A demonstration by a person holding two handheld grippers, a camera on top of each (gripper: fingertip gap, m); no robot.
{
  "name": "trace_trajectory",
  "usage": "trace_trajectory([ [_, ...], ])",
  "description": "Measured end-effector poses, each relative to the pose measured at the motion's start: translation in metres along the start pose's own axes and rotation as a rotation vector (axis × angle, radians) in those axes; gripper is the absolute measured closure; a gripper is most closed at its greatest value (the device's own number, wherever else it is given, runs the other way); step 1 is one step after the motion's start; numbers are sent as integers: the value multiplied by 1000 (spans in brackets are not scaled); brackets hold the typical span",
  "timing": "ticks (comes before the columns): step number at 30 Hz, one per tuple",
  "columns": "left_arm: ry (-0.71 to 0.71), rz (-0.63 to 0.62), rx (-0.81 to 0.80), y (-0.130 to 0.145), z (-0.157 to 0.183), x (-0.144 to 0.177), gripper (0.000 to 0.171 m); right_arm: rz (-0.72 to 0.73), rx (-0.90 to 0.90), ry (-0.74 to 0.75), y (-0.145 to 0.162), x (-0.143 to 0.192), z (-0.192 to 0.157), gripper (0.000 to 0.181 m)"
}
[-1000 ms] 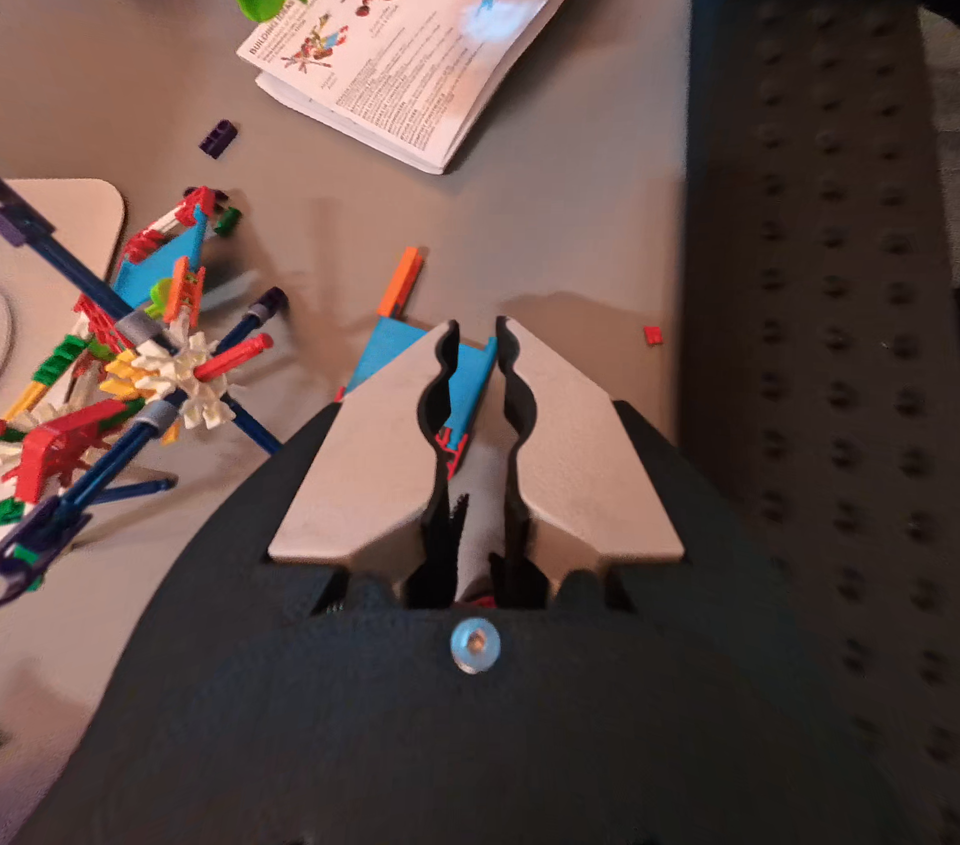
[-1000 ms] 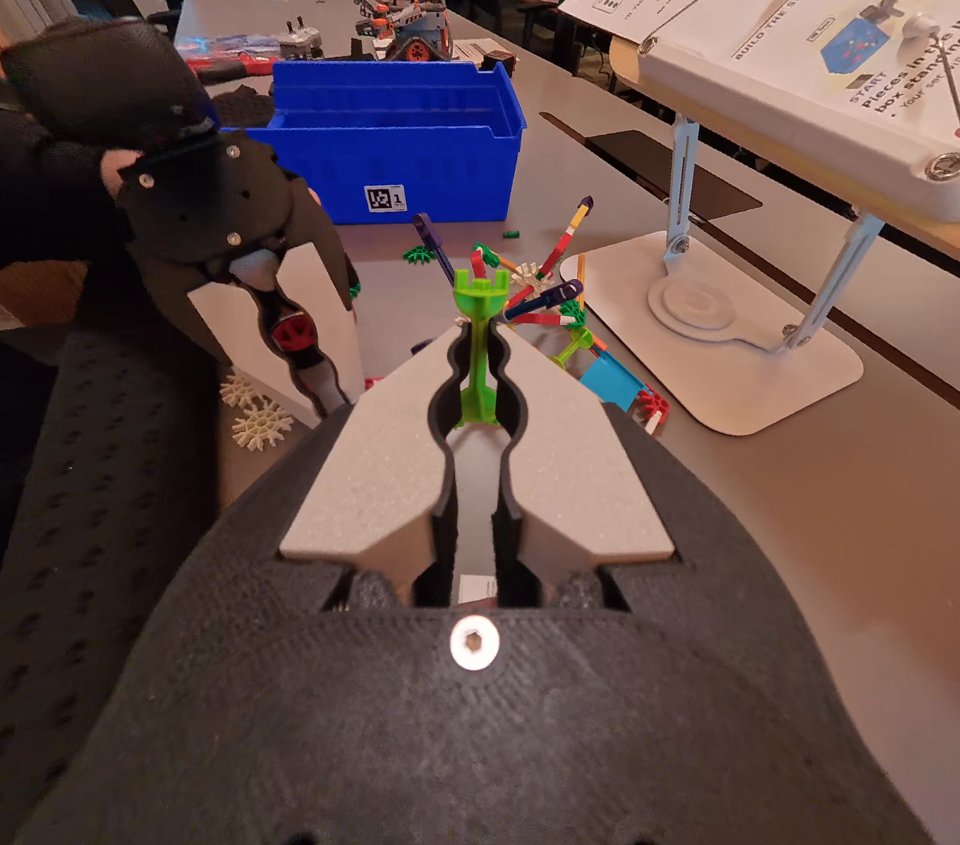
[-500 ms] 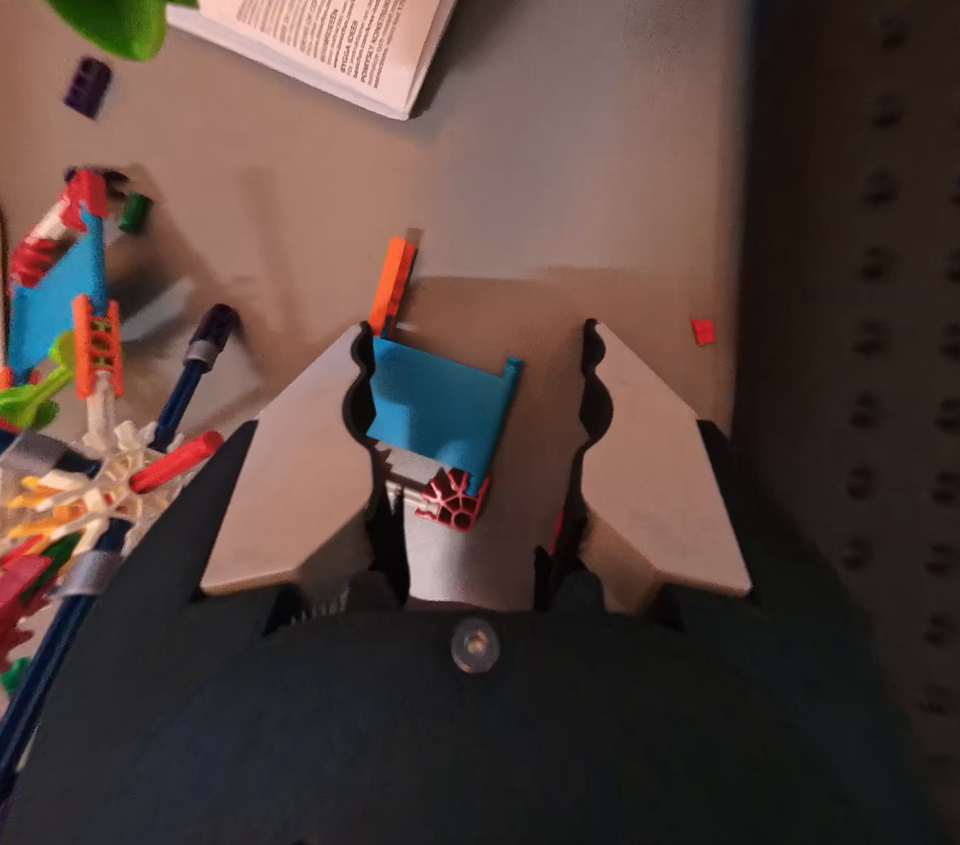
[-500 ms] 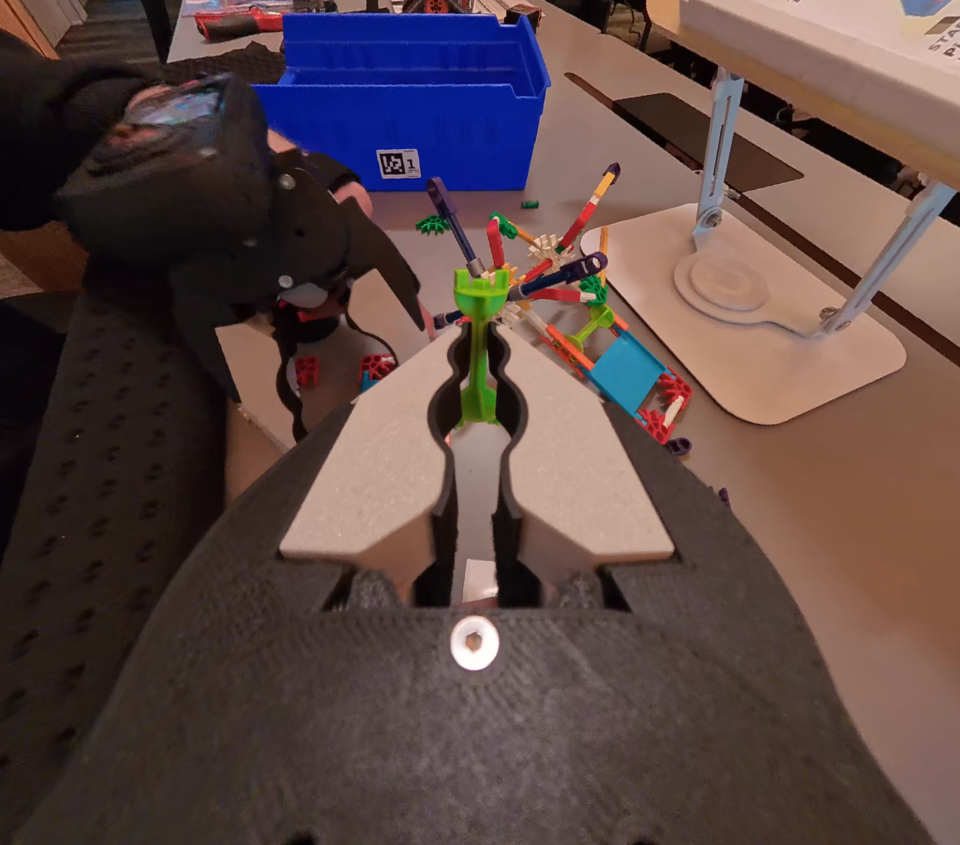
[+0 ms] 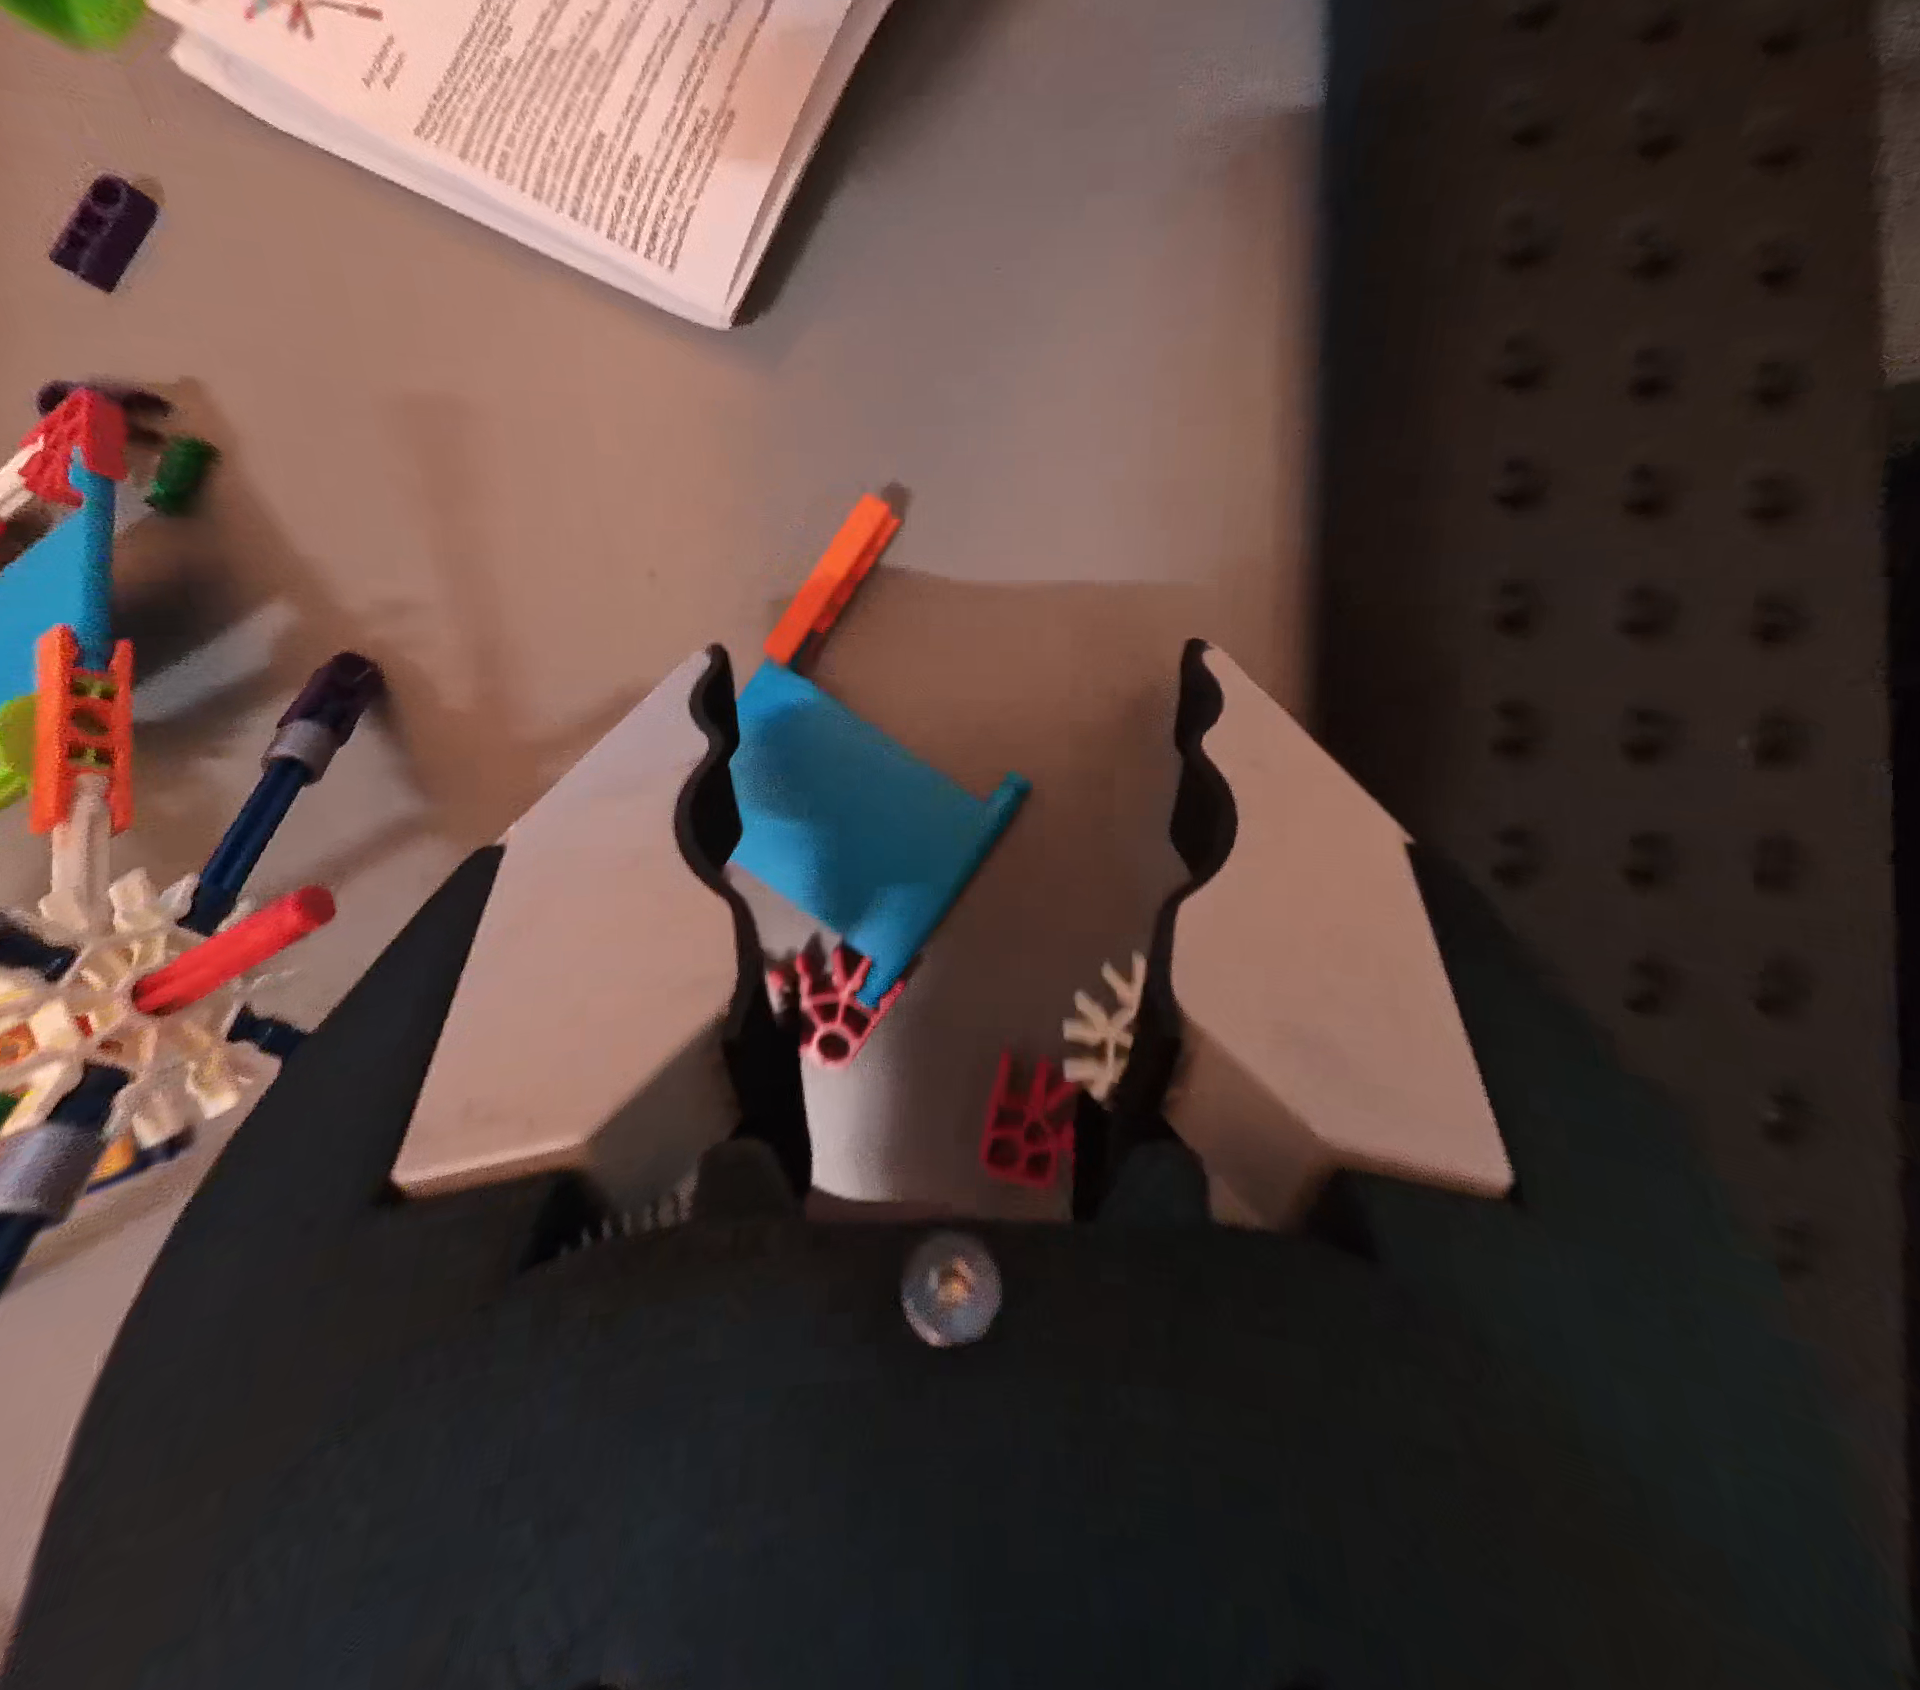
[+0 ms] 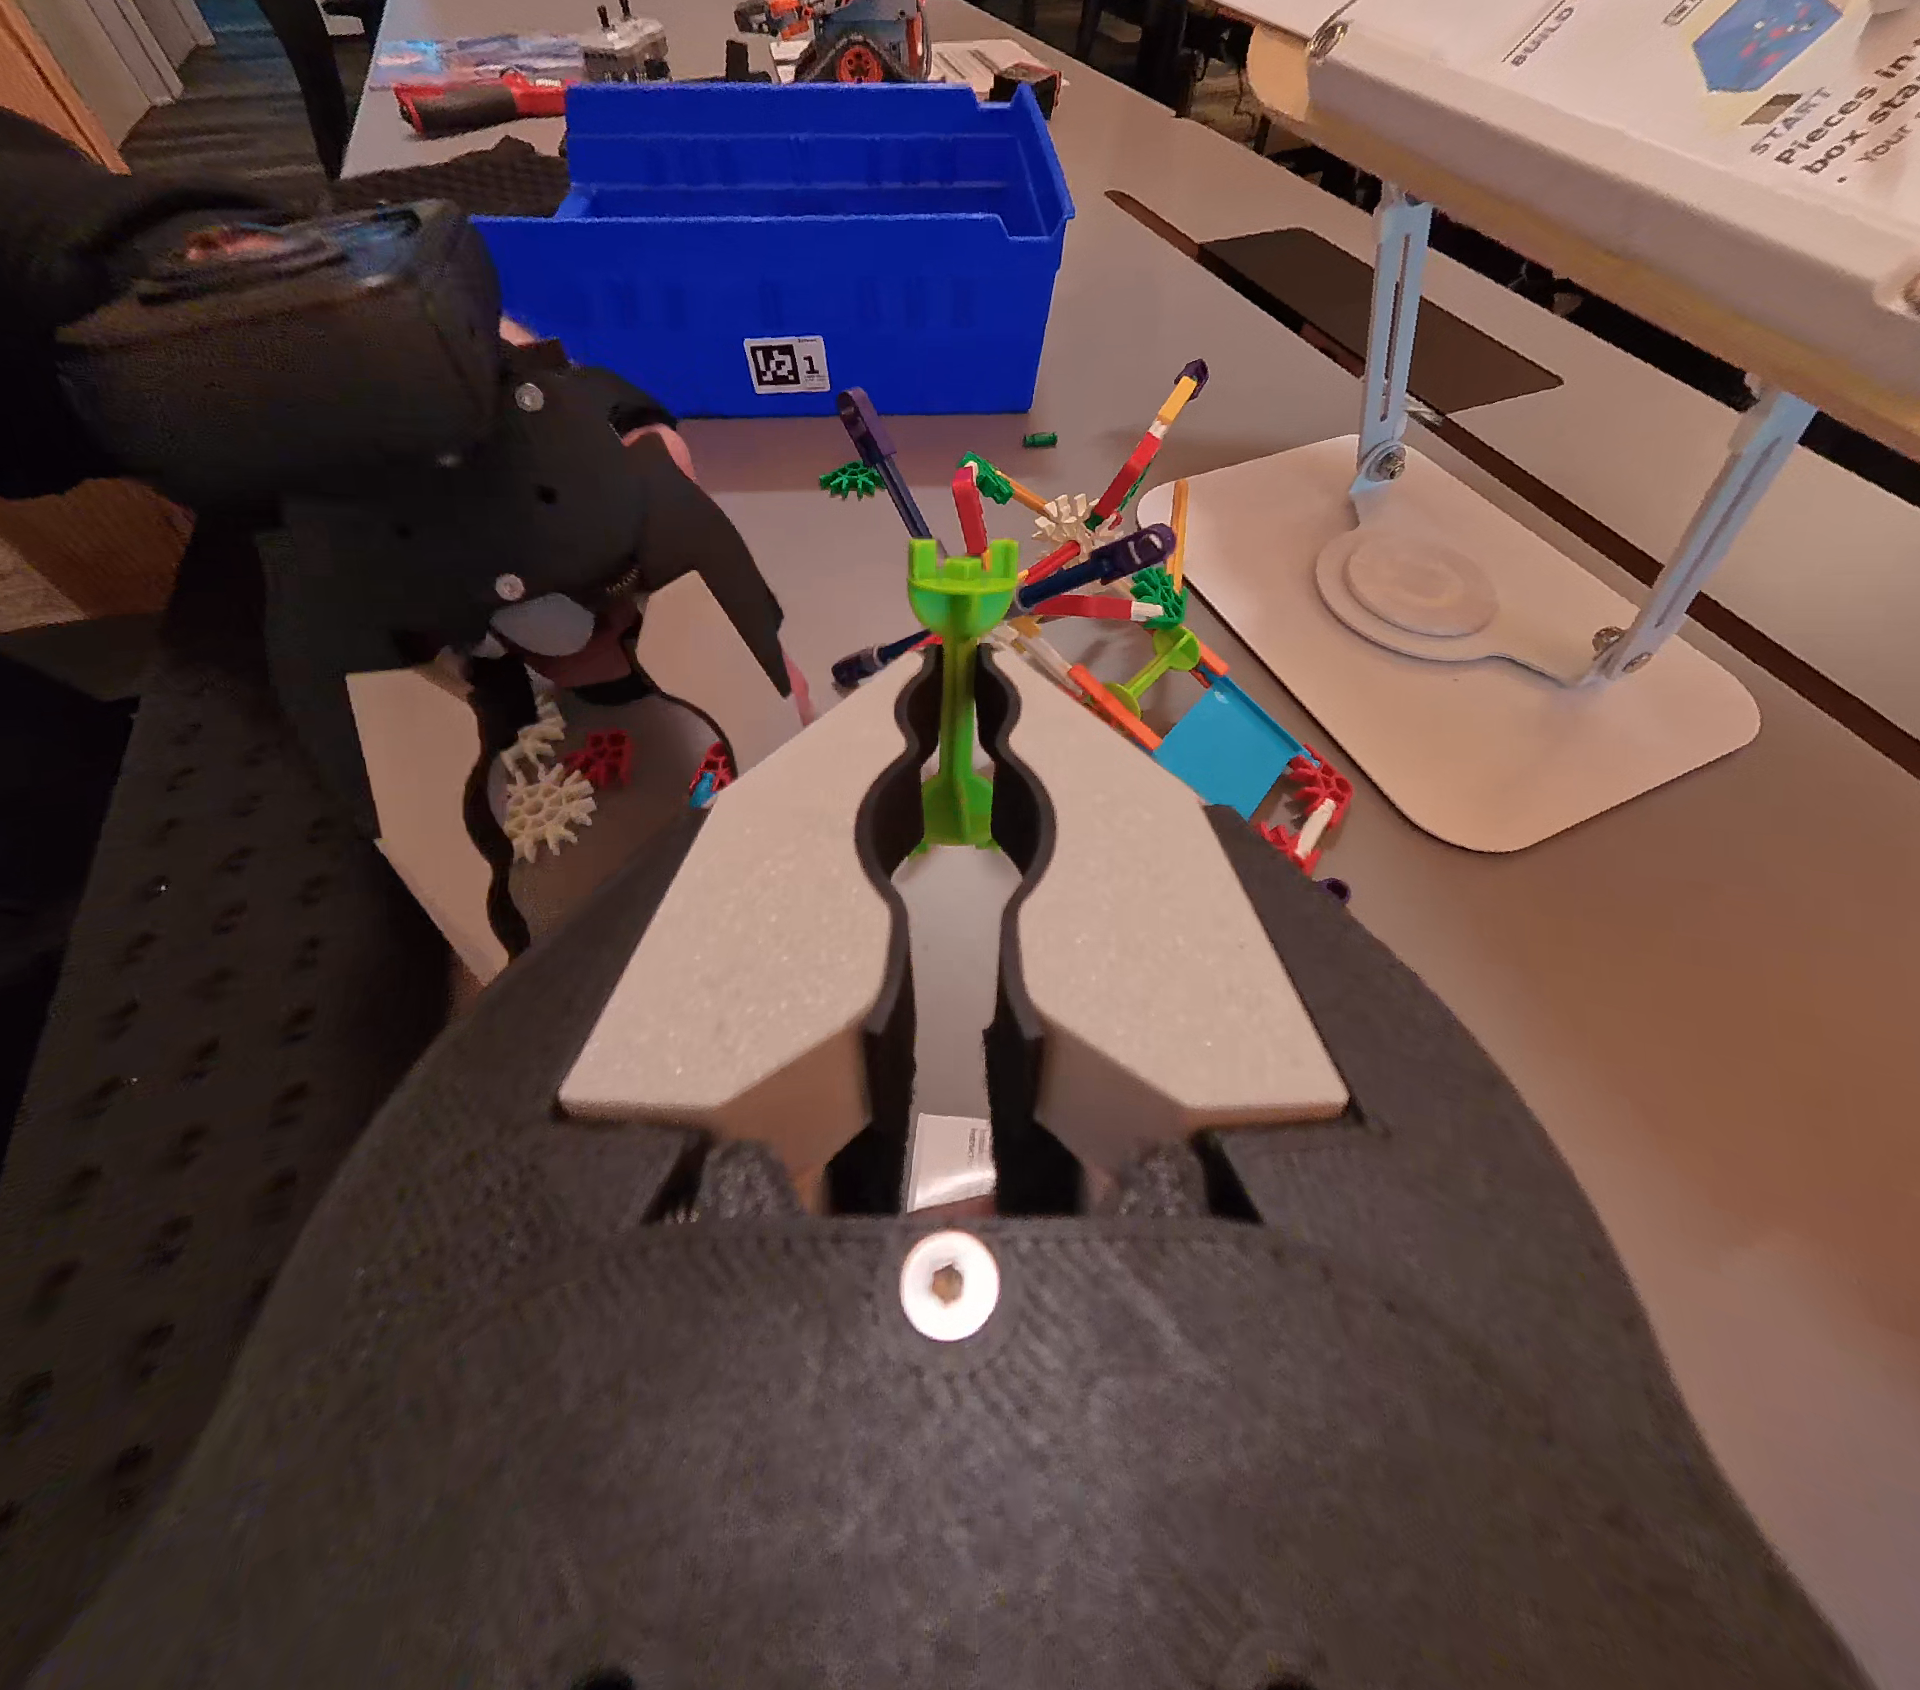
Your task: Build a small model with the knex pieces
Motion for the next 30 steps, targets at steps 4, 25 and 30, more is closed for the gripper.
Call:
trace_trajectory([
  [4, 6, -77, -33, 9, -9, 6, 84, 95, -18, 57, -10, 12, 8, 177],
  [25, 74, -137, -177, 10, -7, 27, 89, 294, -64, 206, -28, 57, 33, 178],
  [30, 139, -260, -268, 18, -15, 19, 87, 288, -68, 199, -26, 56, 33, 178],
])
Point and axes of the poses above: each gripper's, where its closed fingertips meet, x back along the fingers, y out of its underside, z = x × y across the jaws, the point moved 10 cm from there along x, back along the fingers, and after that the axes turned 14 degrees about z, right-handed, at the moved point
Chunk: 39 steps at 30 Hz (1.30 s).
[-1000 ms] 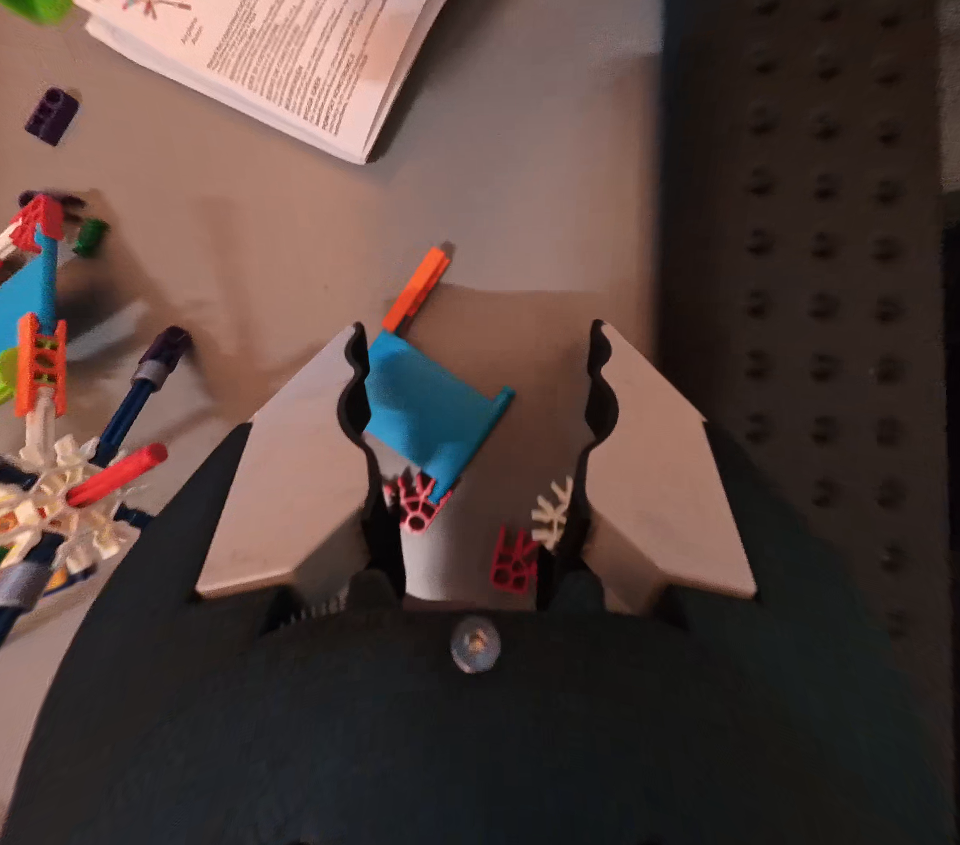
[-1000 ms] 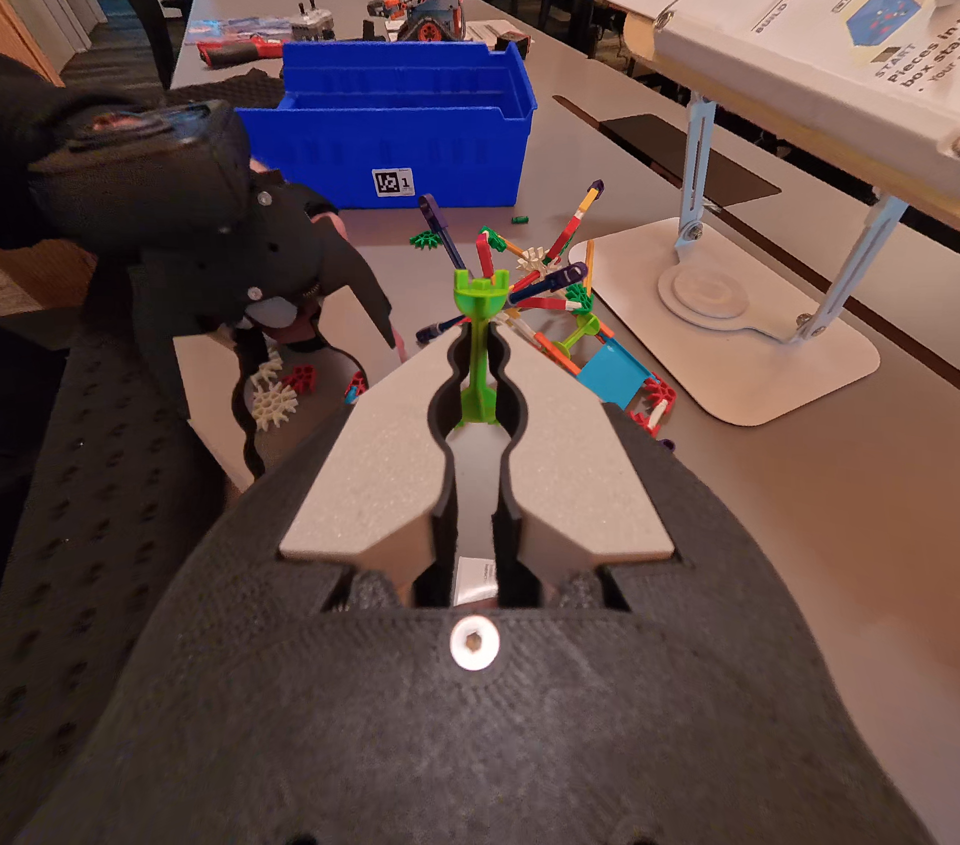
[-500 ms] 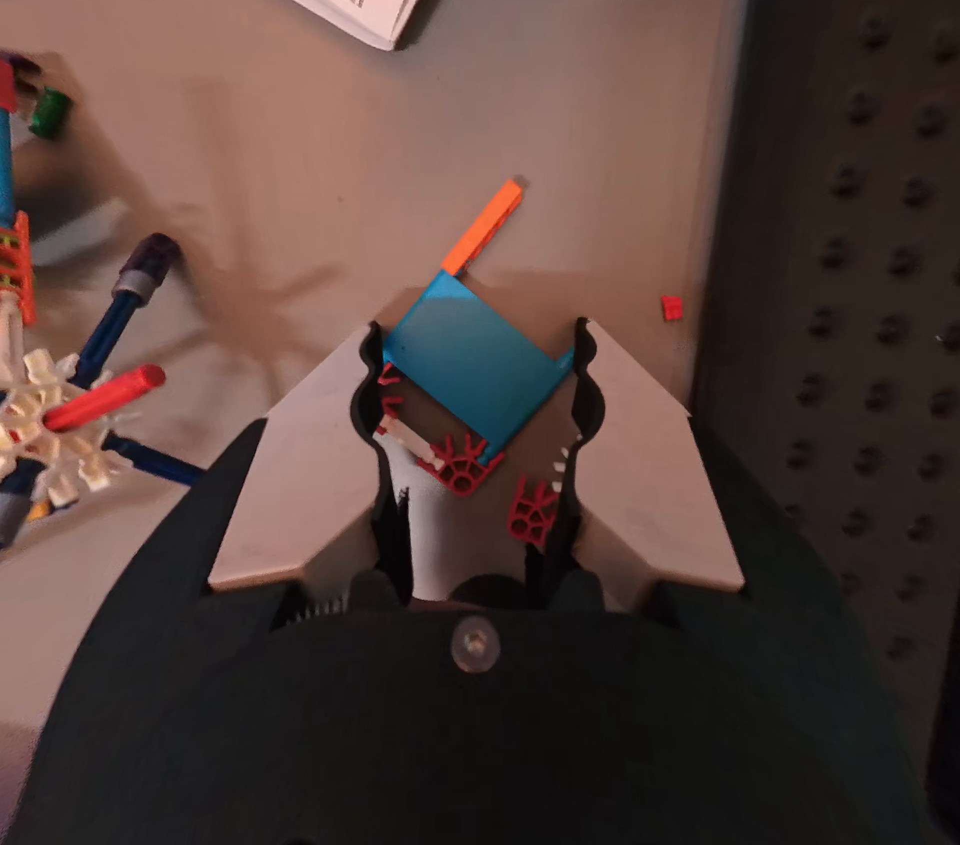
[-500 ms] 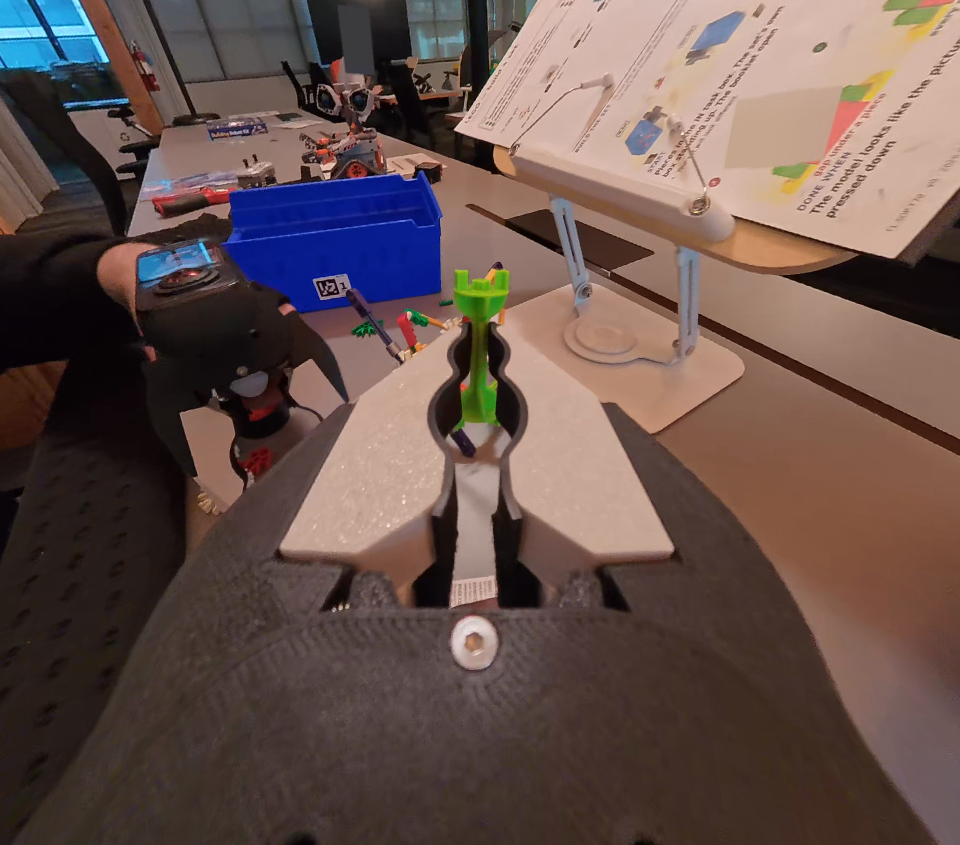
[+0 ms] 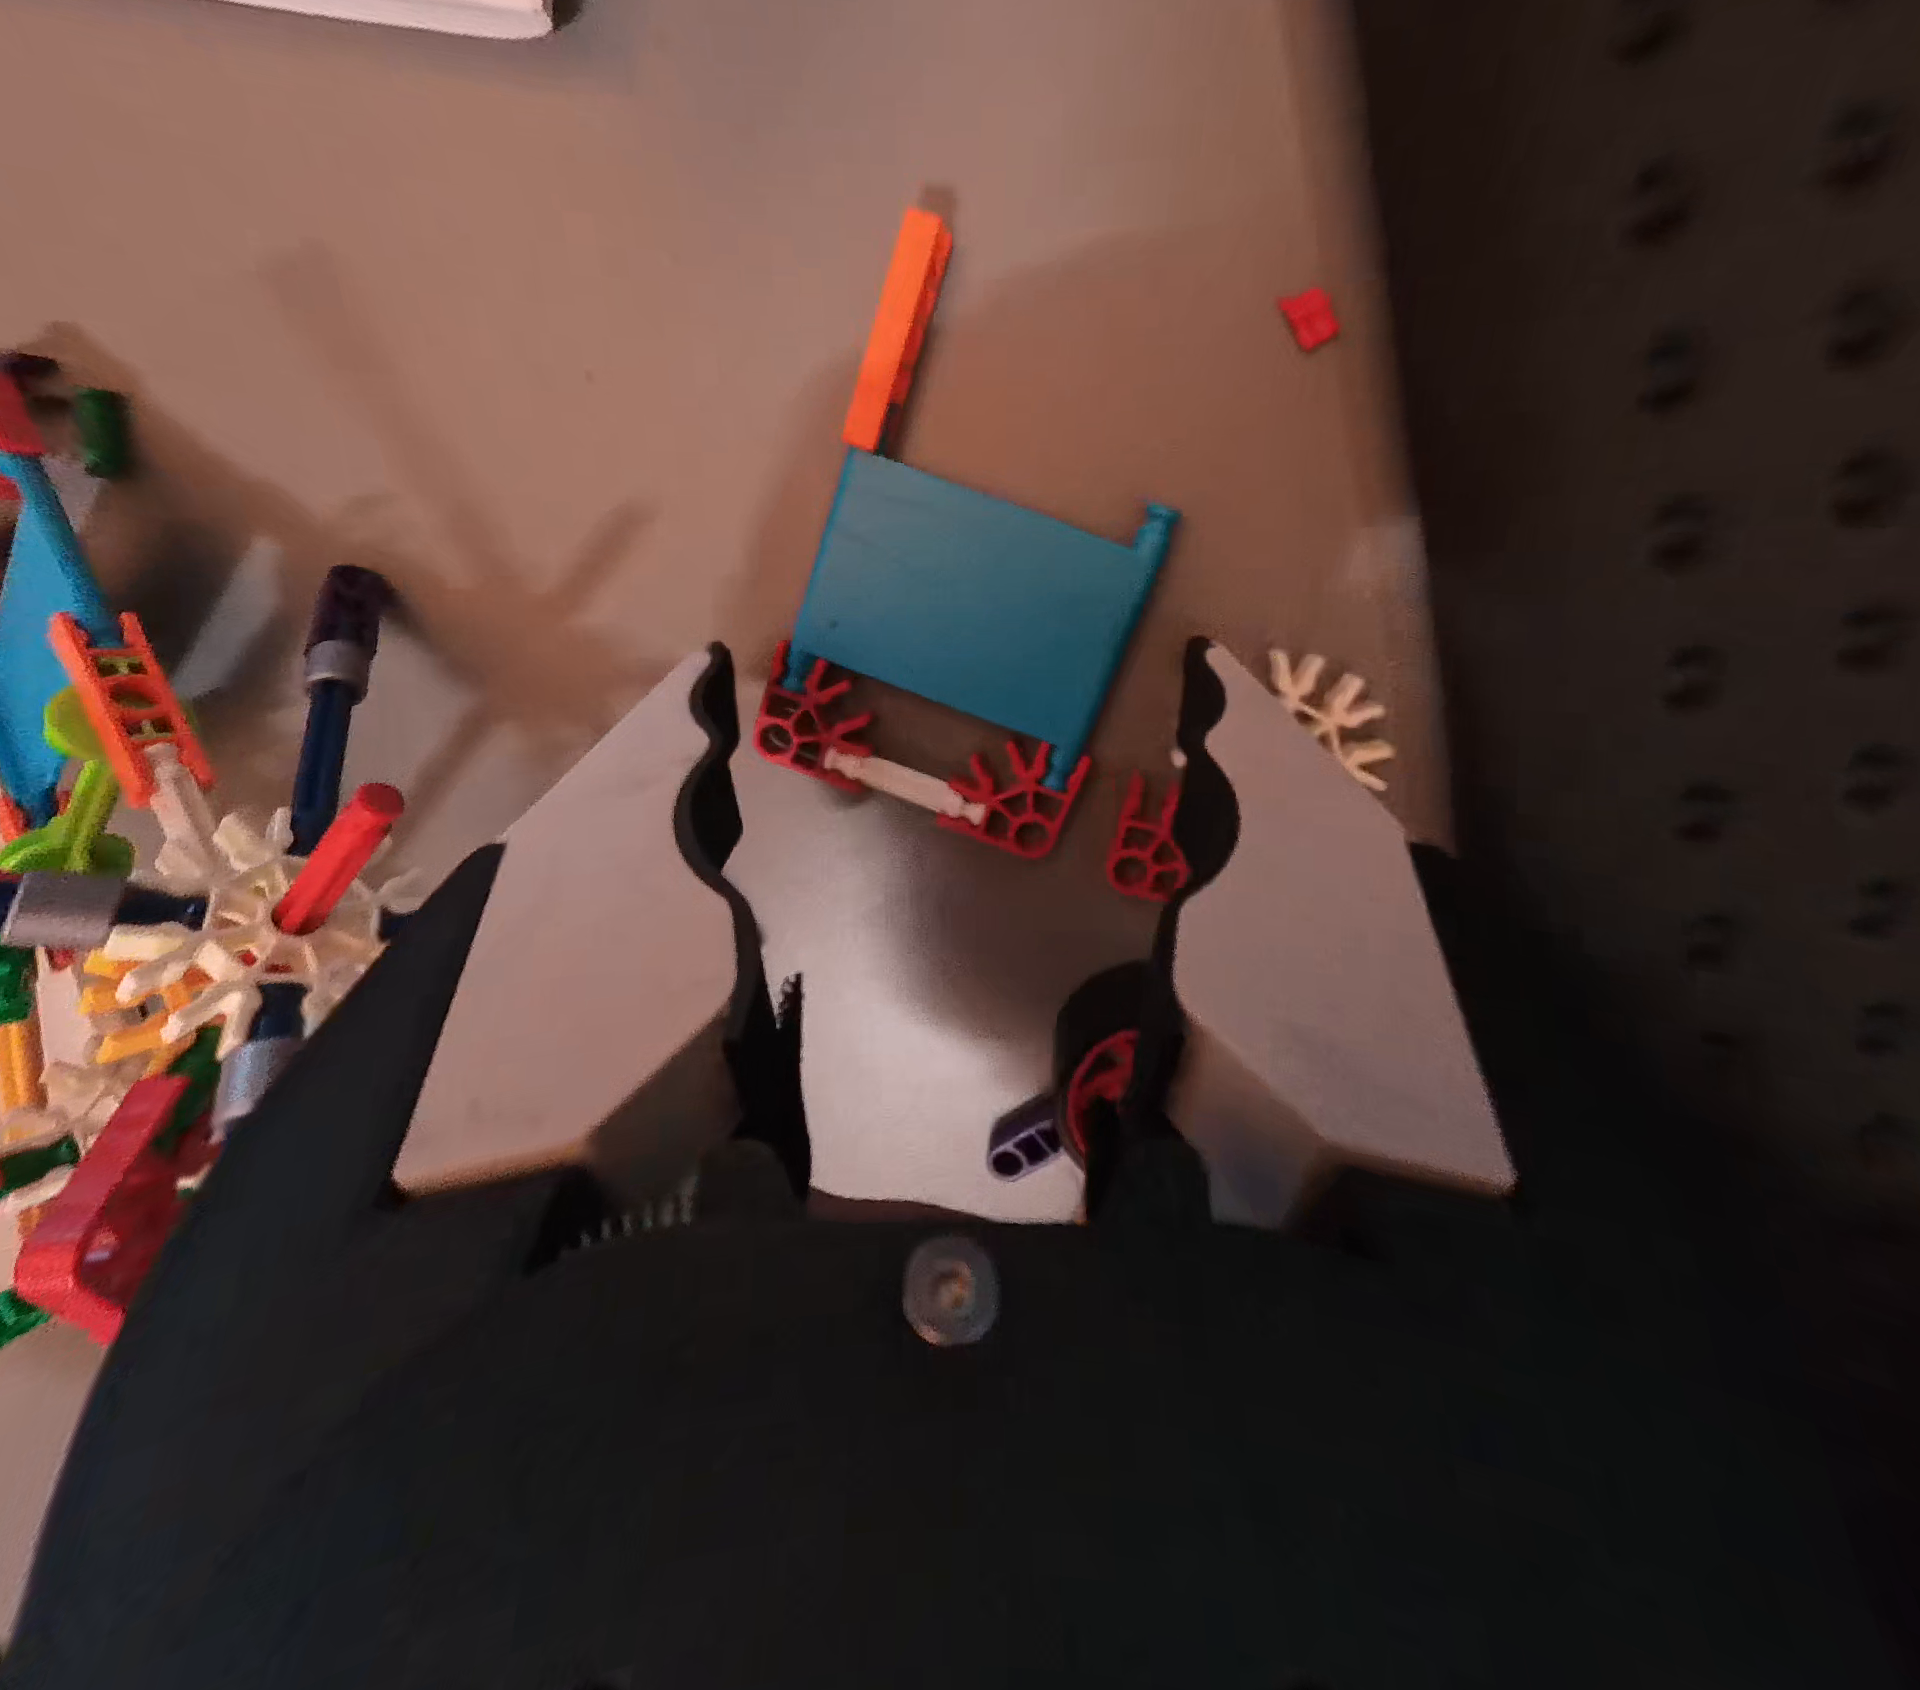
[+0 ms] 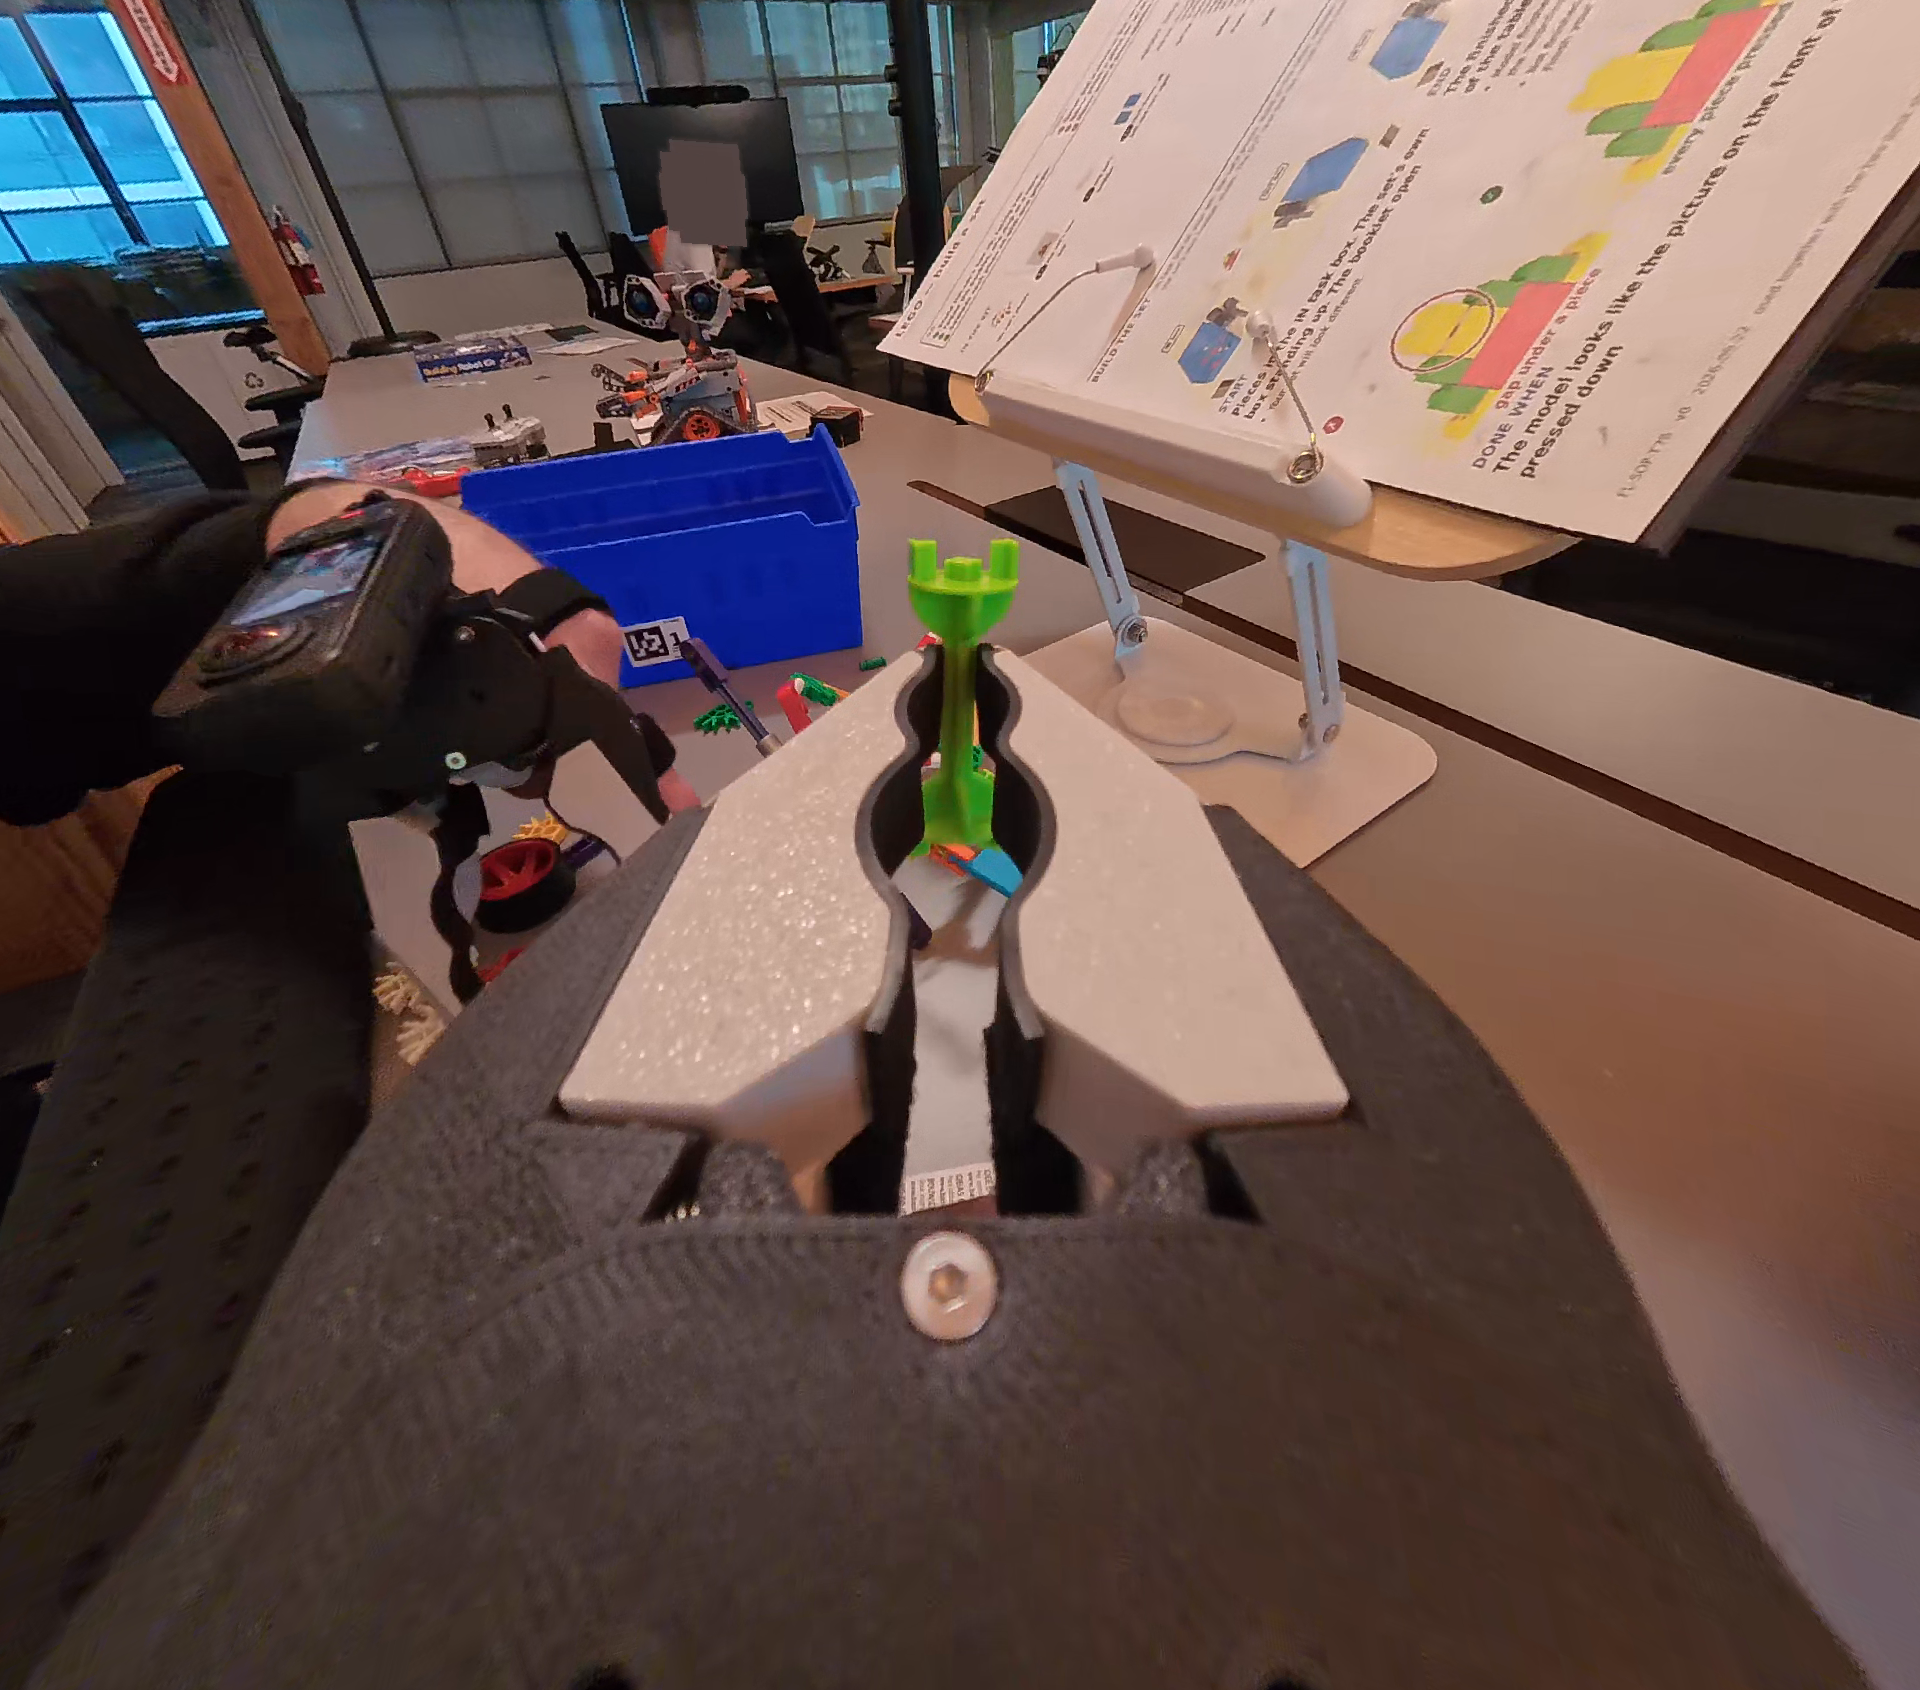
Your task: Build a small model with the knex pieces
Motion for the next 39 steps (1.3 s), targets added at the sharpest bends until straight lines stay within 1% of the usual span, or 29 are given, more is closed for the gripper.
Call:
trace_trajectory([
  [3, 49, 16, 46, 1, -5, -3, 93, -5, -1, -6, 1, -1, 0, 178],
  [5, 56, 35, 84, 0, -5, -5, 102, -10, 0, -11, 2, -1, 0, 178],
  [7, 50, 57, 106, 0, -4, -7, 103, -13, -2, -17, 3, -2, 0, 177],
  [13, -28, 94, 255, -1, -3, -9, 103, -28, 0, -34, 5, -5, -1, 178],
  [17, -129, 100, 336, -5, 4, -13, 104, -37, 2, -39, 7, -7, -3, 177],
  [21, -182, 102, 304, -8, 10, -11, 103, -43, 5, -46, 8, -8, -4, 177],
  [23, -165, 100, 284, -10, 10, -13, 91, -46, 5, -47, 9, -9, -5, 177],
  [27, -107, 97, 265, -14, 5, -17, 92, -54, 6, -47, 11, -10, -5, 177],
  [29, -64, 100, 285, -13, 3, -19, 98, -56, 7, -48, 11, -10, -5, 177],
  [30, -70, 108, 286, -13, 1, -19, 101, -57, 6, -49, 11, -10, -6, 177],
  [31, -84, 117, 298, -13, -1, -19, 108, -57, 6, -51, 12, -10, -6, 177],
  [36, -115, 161, 314, -10, 0, -19, 109, -65, 3, -62, 13, -11, -7, 178],
  [39, -168, 183, 311, -8, 2, -18, 109, -73, 1, -74, 14, -12, -8, 178],
])
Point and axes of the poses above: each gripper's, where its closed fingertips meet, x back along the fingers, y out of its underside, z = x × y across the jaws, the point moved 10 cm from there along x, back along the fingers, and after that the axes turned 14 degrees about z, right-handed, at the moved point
